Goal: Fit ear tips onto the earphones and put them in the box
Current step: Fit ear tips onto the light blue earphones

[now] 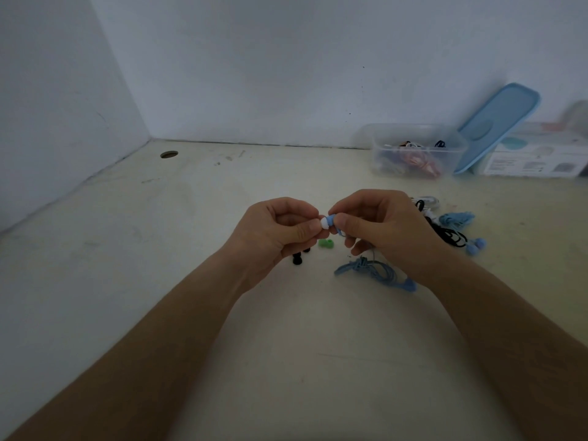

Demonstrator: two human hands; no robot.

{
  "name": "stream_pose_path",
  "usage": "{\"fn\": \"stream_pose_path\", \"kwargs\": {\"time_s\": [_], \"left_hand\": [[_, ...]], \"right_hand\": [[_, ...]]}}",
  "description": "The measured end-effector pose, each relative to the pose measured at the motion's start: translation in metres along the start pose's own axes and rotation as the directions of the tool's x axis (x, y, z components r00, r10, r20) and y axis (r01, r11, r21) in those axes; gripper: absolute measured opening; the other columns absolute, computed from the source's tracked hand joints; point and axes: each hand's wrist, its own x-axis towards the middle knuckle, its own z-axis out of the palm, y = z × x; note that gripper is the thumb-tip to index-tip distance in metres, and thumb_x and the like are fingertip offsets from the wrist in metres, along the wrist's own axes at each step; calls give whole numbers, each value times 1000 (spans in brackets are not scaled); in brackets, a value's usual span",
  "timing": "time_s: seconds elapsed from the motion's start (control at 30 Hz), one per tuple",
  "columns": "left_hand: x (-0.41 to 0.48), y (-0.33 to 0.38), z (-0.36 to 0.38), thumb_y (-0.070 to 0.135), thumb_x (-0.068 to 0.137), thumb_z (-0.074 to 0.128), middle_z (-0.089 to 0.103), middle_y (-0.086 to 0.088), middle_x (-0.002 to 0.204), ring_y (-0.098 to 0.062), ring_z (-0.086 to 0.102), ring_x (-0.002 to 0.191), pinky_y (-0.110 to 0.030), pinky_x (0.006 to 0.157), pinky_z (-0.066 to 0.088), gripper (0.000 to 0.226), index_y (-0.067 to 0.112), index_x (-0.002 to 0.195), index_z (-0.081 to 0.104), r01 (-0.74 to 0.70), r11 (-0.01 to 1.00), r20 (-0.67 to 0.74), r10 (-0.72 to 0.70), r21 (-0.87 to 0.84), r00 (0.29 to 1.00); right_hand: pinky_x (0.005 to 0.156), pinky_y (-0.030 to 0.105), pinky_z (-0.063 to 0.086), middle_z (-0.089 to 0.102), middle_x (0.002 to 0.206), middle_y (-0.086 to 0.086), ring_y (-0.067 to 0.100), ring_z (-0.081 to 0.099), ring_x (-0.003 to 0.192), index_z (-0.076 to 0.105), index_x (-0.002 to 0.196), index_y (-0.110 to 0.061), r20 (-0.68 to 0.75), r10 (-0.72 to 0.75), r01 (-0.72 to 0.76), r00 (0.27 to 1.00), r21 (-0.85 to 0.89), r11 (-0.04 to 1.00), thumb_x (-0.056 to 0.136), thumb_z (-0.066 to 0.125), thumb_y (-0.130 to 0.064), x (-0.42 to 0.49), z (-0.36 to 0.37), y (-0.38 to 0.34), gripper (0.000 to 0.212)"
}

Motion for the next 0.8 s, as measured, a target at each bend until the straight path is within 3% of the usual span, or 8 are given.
{"fn": "stream_pose_path", "kwargs": {"time_s": [0.8], "left_hand": [[1,-2,0,10,67,74,76,-14,86,-24,75,83,-24,67,58,23,6,89,69,-4,1000,-15,4,-25,1000]], "right_hand": [[58,32,57,73,75,4,18,66,62,73,93,-10,-34,-16,16,999,-7,1000,90,70,-12,0,1,2,5]]}}
